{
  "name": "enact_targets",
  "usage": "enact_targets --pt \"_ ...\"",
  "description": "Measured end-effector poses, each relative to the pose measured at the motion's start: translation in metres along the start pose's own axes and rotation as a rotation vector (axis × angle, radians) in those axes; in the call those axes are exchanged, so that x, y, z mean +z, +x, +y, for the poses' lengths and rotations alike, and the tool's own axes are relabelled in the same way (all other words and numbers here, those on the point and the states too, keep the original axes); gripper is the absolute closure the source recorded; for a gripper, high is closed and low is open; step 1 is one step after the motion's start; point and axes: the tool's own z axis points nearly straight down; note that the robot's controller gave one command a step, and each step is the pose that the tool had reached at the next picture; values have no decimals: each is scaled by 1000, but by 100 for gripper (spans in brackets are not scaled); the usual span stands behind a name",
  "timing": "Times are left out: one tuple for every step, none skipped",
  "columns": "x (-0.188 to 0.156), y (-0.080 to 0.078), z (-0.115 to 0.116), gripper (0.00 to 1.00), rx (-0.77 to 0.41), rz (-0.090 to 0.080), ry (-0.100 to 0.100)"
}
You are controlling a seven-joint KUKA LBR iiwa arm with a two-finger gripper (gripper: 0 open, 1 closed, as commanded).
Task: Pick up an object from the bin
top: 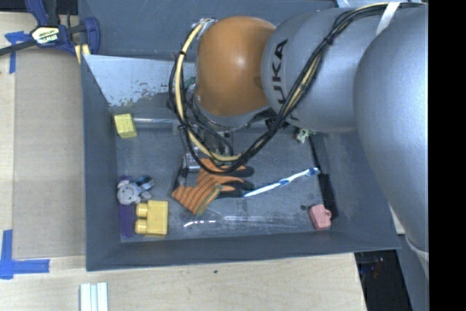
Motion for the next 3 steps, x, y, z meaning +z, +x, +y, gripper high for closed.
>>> enact_targets --pt "-5 -2 -1 0 3 -8 -2" --pt "66 -17 -85 0 -34 -11 -2" --pt "79 -18 -105 0 -36 -14 -2"
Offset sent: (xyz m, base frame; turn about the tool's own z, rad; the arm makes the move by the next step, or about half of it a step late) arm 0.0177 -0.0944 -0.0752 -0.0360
